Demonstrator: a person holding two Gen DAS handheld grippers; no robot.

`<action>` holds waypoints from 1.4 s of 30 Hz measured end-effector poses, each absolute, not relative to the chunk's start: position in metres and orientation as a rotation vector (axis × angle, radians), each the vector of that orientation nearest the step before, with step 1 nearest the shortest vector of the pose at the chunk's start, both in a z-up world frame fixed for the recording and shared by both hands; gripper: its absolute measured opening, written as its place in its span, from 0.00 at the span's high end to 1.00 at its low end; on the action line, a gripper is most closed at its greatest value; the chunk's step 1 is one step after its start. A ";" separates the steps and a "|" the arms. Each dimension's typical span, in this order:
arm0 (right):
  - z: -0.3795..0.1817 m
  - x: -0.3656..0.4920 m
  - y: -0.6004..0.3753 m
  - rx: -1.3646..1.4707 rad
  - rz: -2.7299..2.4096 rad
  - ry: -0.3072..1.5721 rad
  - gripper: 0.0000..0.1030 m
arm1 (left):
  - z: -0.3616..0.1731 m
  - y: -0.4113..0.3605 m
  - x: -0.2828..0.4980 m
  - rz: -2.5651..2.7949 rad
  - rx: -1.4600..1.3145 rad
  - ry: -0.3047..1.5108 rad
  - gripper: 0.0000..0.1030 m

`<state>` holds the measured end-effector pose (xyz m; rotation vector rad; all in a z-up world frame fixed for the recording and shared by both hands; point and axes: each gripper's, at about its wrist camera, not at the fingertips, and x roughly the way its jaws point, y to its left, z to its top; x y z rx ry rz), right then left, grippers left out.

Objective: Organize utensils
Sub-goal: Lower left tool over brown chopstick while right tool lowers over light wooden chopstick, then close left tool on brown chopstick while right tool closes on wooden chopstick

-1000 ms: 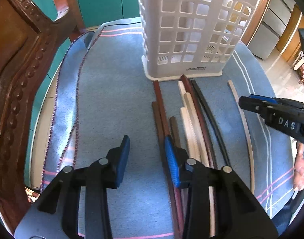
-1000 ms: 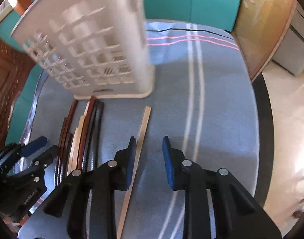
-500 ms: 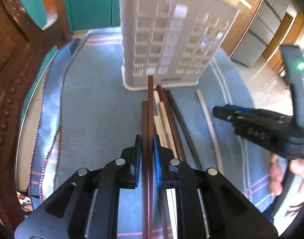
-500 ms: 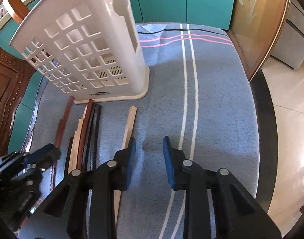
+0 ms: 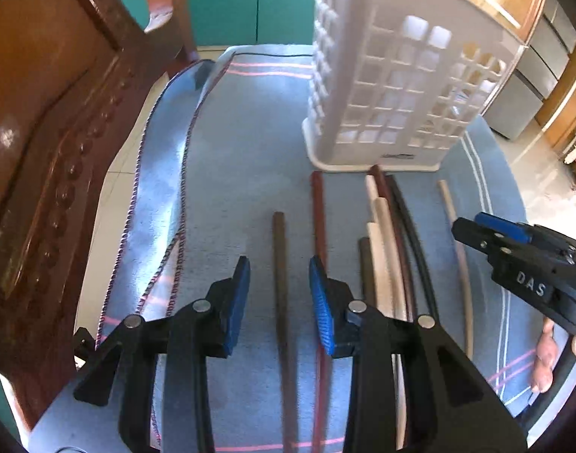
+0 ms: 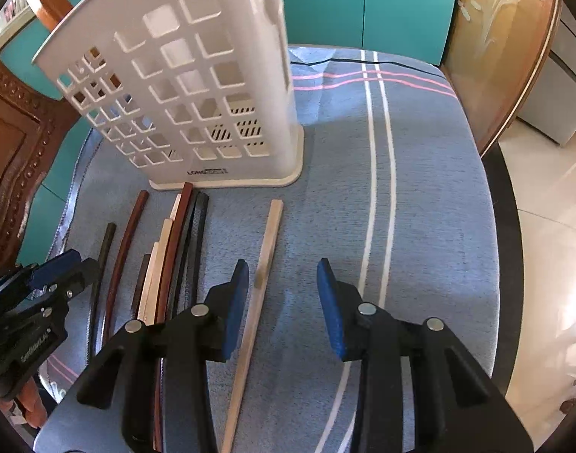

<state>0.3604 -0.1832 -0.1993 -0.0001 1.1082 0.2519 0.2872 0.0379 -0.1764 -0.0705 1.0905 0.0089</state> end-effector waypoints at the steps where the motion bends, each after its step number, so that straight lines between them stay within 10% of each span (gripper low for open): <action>1: -0.200 0.361 -0.181 -0.008 0.253 1.107 0.64 | -0.178 0.039 0.289 0.017 -0.069 1.094 0.68; 14: -0.209 0.347 -0.123 -0.186 0.178 1.046 0.64 | -0.193 0.021 0.316 0.069 0.034 1.114 0.81; 17: -0.205 0.340 -0.120 -0.153 0.227 1.057 0.90 | -0.192 0.018 0.317 0.046 0.027 1.114 0.93; 22: -0.191 0.335 -0.129 -0.081 0.267 1.047 0.94 | -0.184 0.015 0.311 0.010 -0.005 1.092 0.93; 42: 0.069 0.249 -0.209 0.229 0.455 0.449 0.94 | 0.074 0.034 0.195 -0.138 -0.098 0.449 0.93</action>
